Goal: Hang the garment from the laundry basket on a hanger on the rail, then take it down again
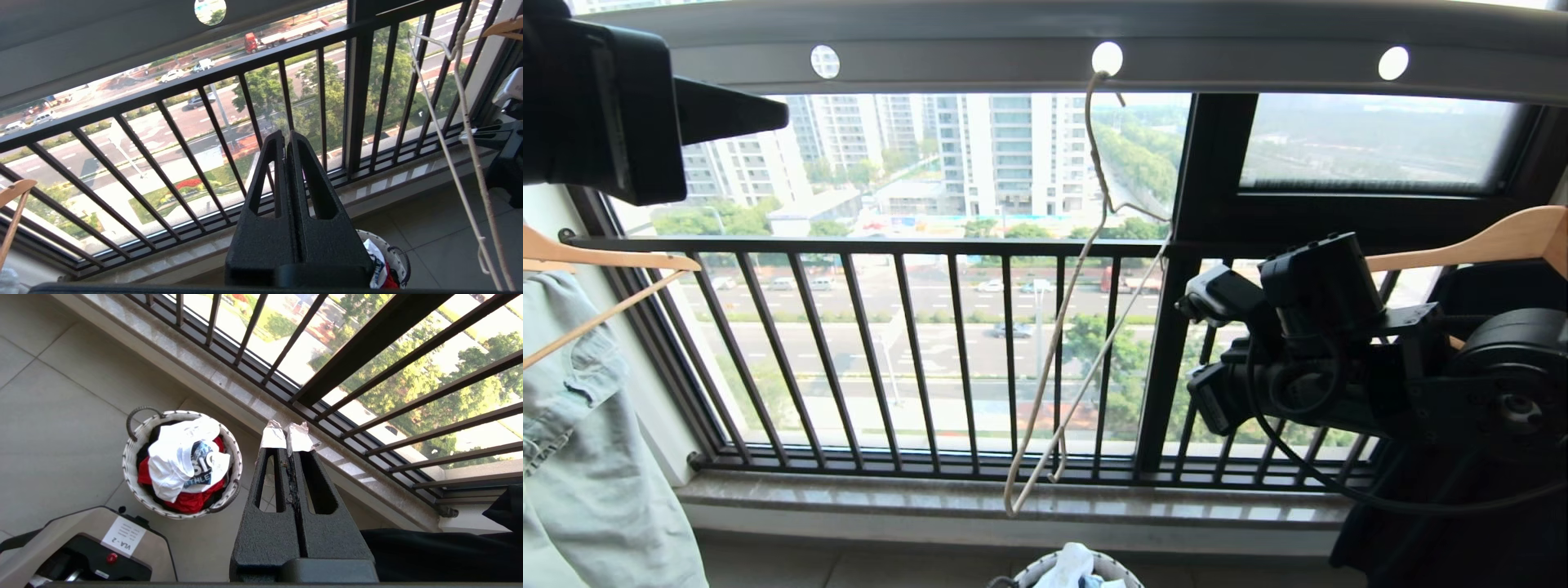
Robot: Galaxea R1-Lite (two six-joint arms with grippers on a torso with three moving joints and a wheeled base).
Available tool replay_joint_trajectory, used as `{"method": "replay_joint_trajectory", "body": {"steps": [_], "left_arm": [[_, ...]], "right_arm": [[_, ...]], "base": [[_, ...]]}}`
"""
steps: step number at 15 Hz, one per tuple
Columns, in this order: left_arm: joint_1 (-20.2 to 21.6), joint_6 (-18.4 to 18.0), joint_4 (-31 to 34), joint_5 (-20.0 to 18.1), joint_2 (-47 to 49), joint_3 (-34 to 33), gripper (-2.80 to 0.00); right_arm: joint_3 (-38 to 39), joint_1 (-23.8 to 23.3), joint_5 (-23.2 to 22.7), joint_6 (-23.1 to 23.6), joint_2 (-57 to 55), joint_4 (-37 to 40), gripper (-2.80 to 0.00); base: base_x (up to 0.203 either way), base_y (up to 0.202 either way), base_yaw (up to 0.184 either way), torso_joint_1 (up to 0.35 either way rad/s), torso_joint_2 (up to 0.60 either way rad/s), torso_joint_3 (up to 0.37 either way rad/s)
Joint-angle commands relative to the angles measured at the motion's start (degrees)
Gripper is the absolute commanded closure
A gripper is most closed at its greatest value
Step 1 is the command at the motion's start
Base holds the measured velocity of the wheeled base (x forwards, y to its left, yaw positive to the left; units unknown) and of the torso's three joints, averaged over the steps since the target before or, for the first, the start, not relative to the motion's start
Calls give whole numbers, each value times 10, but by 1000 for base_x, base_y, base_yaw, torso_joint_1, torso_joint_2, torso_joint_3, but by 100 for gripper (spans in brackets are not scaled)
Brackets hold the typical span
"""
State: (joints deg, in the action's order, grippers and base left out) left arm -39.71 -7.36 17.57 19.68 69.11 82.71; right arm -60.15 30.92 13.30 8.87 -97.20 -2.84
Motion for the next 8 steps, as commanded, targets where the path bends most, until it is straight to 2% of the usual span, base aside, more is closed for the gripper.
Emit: {"method": "replay_joint_trajectory", "body": {"steps": [1,5,8], "left_arm": [[36,0,-1,0,-78,-65,0],[99,9,-4,0,-190,-173,0],[123,34,-4,1,-273,-240,0]], "right_arm": [[13,0,1,9,27,-1,0],[53,0,0,10,91,0,0],[94,0,0,9,164,1,0]], "base": [[0,0,0,0,0,0],[0,0,0,0,0,0],[0,0,0,0,0,0]]}}
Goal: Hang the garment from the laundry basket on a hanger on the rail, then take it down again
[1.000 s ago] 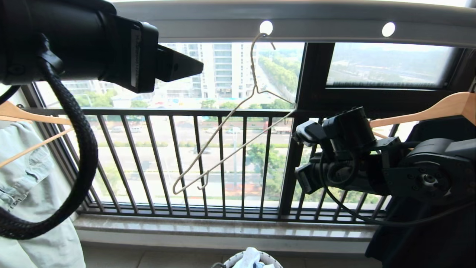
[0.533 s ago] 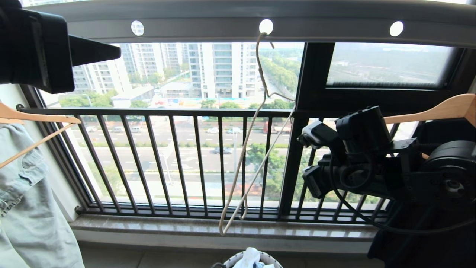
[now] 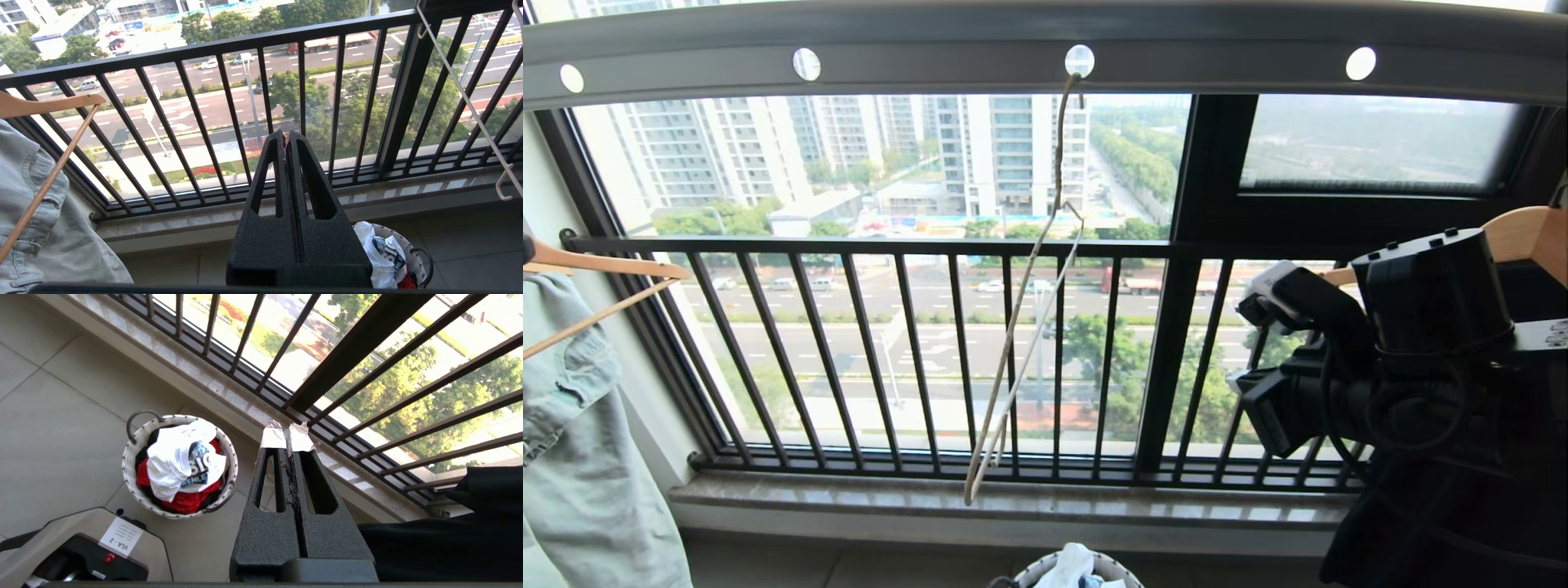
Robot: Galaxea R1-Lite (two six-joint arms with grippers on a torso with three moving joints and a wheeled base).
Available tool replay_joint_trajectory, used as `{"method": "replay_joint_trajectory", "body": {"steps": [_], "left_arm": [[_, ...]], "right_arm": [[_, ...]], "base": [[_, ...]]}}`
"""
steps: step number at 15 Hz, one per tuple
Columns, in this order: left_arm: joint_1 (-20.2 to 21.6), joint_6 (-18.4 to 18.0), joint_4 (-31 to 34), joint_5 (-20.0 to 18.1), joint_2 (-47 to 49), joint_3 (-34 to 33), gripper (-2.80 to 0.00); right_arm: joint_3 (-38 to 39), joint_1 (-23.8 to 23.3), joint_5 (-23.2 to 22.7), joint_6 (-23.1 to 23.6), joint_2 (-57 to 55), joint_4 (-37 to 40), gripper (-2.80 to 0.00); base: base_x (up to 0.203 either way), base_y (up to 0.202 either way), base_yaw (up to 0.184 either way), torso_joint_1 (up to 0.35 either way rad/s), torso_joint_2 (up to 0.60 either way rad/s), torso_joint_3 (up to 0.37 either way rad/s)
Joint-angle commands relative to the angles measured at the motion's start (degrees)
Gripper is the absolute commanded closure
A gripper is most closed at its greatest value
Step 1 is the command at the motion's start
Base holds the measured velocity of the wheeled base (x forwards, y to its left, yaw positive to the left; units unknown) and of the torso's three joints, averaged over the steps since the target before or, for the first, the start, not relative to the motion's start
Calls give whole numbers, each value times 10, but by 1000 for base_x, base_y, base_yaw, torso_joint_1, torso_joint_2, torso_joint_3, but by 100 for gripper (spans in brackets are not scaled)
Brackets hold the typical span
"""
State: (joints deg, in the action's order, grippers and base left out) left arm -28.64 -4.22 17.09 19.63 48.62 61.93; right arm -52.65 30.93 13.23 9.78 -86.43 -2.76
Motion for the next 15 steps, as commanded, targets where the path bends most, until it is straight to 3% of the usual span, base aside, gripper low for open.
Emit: {"method": "replay_joint_trajectory", "body": {"steps": [1,4,9,10,12,14,15], "left_arm": [[26,8,1,1,-95,-55,0],[69,10,1,1,-175,-116,0],[206,11,1,1,-305,-219,0],[223,15,1,4,-320,-248,0],[256,36,-20,22,-327,-258,0],[315,17,-56,0,-334,-270,0],[319,6,-77,-3,-336,-294,0]], "right_arm": [[35,0,1,-3,88,0,0],[80,0,3,-19,201,0,0],[111,-3,43,-23,399,1,0],[112,-5,60,-23,435,2,0],[110,-43,139,-22,477,2,0],[105,-79,174,-12,501,6,0],[104,-93,176,-8,519,17,0]], "base": [[0,0,0,0,0,0],[0,0,0,0,0,0],[0,0,0,0,0,0],[0,0,0,0,0,0],[0,0,0,0,0,0],[0,0,0,0,0,0],[0,0,0,0,0,0]]}}
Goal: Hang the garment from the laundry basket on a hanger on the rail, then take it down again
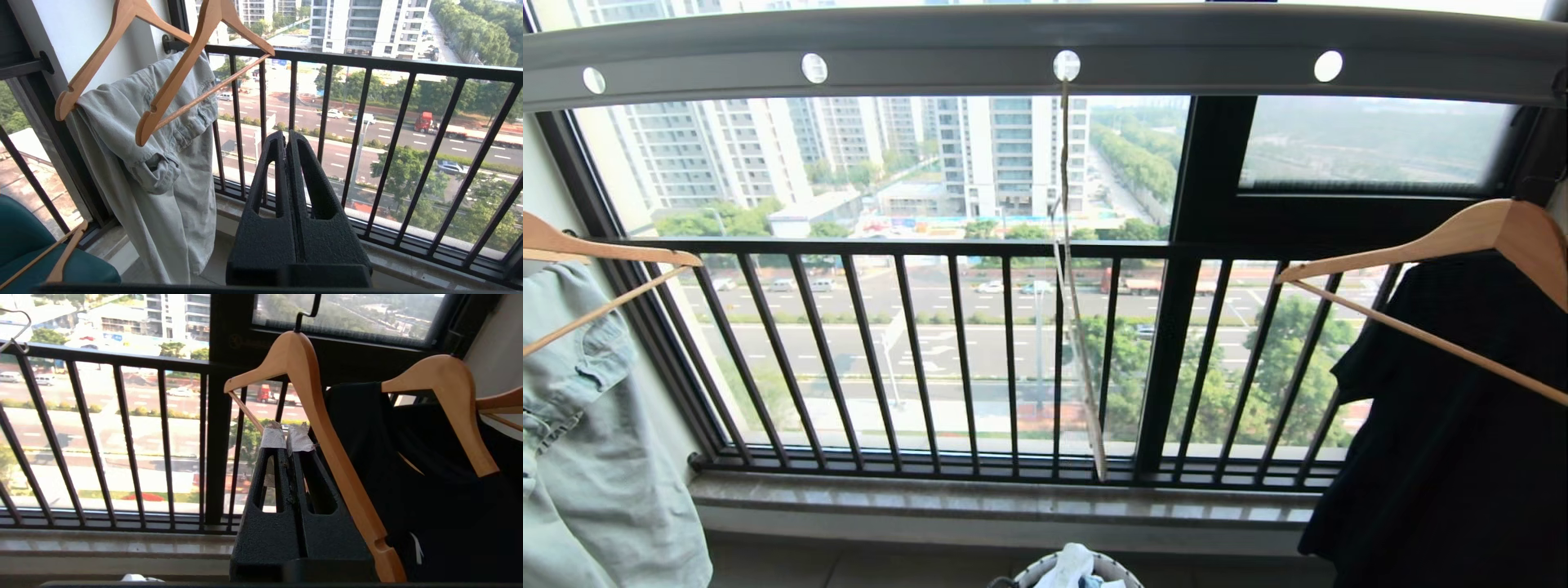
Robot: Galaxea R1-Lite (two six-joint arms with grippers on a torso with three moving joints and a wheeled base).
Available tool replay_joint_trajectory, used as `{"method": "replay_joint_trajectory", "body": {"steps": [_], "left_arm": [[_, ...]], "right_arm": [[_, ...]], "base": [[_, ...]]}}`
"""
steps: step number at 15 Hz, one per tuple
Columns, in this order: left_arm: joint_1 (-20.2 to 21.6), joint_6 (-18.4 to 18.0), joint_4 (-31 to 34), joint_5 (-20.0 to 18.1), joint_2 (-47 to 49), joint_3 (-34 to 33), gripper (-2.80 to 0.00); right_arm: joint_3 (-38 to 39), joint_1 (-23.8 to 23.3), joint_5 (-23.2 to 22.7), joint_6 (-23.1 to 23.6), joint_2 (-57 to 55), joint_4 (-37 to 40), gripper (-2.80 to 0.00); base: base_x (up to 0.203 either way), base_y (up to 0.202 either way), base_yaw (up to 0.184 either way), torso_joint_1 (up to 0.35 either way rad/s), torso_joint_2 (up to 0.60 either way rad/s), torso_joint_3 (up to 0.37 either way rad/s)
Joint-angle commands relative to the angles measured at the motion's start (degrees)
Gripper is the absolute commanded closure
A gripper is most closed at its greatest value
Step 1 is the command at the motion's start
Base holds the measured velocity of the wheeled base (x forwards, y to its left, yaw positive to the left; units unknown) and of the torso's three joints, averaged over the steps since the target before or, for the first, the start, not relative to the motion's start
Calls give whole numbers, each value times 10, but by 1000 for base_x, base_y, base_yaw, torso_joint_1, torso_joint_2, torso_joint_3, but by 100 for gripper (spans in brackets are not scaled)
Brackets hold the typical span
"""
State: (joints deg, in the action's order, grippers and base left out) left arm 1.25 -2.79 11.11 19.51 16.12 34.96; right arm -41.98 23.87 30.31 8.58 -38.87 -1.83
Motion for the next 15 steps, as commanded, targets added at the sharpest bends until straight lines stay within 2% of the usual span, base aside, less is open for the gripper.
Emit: {"method": "replay_joint_trajectory", "body": {"steps": [1,3,7,9,11,13,15], "left_arm": [[17,-8,-44,-2,-17,-43,0],[-6,-25,-50,-12,-64,-86,0],[-17,-60,-54,-96,-157,-207,0],[-17,-54,-56,-109,-160,-262,0],[-17,-53,-57,-121,-160,-293,0],[-17,-52,-78,-128,-160,-312,0],[-17,-53,-92,-168,-160,-324,0]], "right_arm": [[-5,-38,6,7,65,26,0],[-14,-93,7,13,113,87,0],[33,-146,14,6,226,152,0],[103,-154,46,-63,230,148,0],[140,-157,55,-90,230,141,0],[141,-157,56,-80,231,143,0],[141,-169,56,-51,230,142,0]], "base": [[0,0,0,0,0,0],[0,0,0,0,0,0],[0,0,0,0,0,0],[0,0,0,0,0,0],[0,0,0,0,0,0],[0,0,0,0,0,0],[0,0,0,0,0,0]]}}
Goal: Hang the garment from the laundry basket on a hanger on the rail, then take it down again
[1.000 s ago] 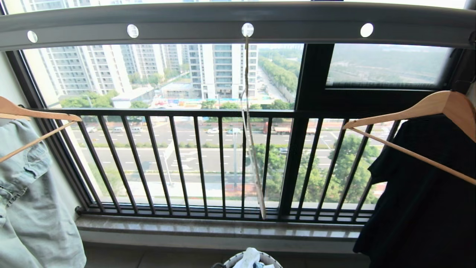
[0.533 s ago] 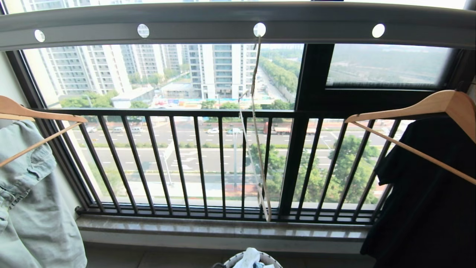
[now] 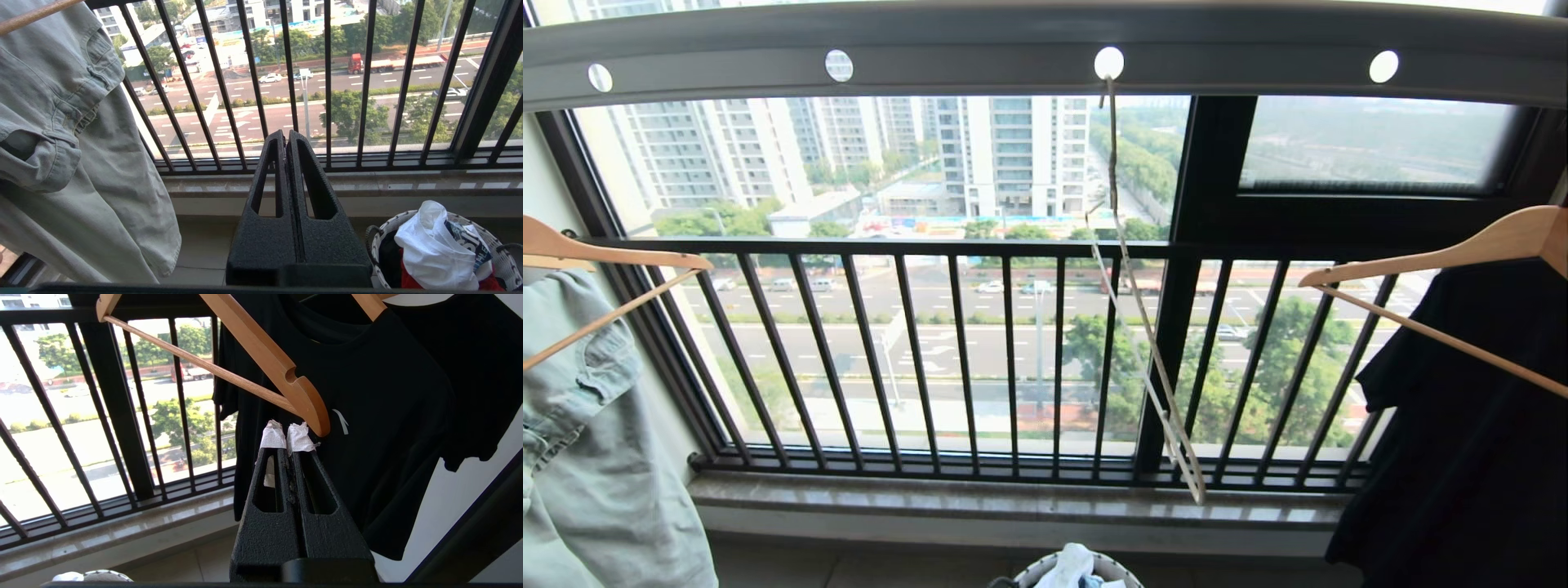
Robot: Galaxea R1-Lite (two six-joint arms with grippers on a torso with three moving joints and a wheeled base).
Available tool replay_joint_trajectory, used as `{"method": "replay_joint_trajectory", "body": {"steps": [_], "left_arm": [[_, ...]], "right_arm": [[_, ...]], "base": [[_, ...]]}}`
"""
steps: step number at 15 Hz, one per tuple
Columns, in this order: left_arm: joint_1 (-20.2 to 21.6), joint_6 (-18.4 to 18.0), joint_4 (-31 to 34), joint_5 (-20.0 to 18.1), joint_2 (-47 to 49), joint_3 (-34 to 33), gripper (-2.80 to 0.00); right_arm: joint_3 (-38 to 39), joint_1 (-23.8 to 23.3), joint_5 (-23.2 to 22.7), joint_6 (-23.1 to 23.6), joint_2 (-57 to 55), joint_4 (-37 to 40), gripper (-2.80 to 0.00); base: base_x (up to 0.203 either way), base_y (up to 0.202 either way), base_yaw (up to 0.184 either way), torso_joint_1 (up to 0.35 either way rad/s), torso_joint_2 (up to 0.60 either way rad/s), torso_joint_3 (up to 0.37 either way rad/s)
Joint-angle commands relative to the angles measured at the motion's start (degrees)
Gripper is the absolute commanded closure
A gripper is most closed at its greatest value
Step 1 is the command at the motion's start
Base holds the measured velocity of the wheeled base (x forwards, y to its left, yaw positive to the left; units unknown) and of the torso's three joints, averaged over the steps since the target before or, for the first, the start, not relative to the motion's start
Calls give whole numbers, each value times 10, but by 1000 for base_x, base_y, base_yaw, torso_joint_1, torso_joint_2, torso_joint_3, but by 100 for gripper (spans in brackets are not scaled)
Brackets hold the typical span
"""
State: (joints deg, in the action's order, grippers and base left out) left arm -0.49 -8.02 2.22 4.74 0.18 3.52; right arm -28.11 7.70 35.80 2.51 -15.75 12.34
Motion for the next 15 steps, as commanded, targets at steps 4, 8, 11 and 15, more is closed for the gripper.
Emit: {"method": "replay_joint_trajectory", "body": {"steps": [4,8,11,15], "left_arm": [[0,-3,-6,-54,-1,-33,0],[0,1,-5,-54,-1,-33,0],[0,4,-5,-54,-1,-33,0],[0,46,-6,-53,-1,-33,0]], "right_arm": [[6,-52,-4,50,0,0,0],[54,-69,-69,63,65,-1,0],[106,-75,-210,73,150,-5,0],[238,-76,-331,46,157,-138,0]], "base": [[0,0,0,0,0,0],[0,0,0,0,0,0],[0,0,0,0,0,0],[0,0,0,0,0,0]]}}
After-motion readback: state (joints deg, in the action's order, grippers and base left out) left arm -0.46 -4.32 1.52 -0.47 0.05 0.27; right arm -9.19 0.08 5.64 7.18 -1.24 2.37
